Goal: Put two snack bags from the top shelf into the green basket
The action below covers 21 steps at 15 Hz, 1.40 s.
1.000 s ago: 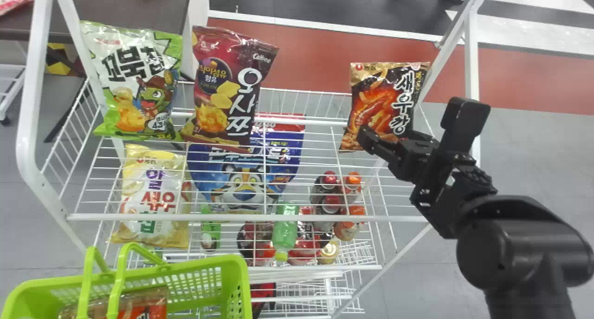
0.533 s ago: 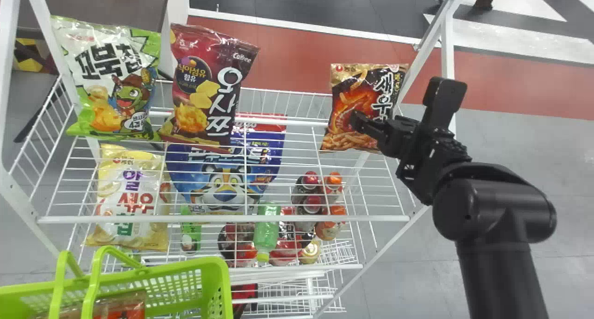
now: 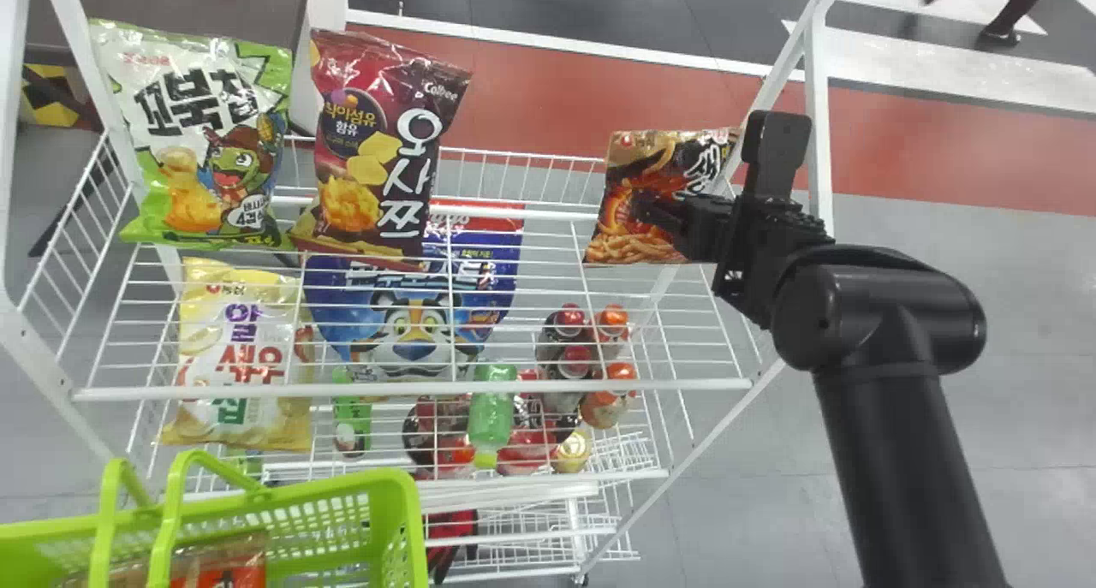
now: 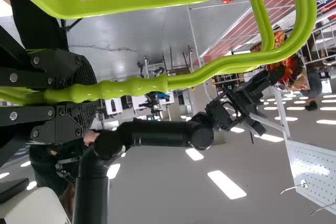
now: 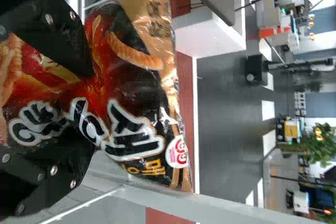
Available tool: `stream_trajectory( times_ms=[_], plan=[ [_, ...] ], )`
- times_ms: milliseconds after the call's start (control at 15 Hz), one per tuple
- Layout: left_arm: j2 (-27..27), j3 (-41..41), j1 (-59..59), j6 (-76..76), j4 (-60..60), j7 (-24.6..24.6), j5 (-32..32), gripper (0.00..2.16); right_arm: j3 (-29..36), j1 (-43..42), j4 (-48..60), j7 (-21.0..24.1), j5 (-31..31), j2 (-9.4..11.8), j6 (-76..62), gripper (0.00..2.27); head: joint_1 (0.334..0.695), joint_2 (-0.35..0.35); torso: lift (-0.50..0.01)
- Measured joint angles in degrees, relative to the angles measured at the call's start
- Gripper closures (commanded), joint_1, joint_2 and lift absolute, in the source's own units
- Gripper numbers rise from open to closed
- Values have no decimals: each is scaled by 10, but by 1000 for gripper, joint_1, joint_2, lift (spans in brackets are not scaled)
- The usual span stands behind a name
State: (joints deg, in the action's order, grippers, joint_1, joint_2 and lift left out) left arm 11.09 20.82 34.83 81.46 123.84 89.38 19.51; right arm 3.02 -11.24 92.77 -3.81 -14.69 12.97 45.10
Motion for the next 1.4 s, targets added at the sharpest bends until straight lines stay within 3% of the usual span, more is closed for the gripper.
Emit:
stream_trajectory(
  times_ms=[733, 1400],
  plan=[
    [-1, -2, 1, -3, 0, 0, 0, 2145, 20, 135, 233, 30, -15, -10, 49, 2243, 695, -208, -1],
    [-2, -3, 2, -3, -1, 1, 0, 2145, 26, 189, 434, 28, -93, -11, 225, 2243, 695, -116, -1]
  ],
)
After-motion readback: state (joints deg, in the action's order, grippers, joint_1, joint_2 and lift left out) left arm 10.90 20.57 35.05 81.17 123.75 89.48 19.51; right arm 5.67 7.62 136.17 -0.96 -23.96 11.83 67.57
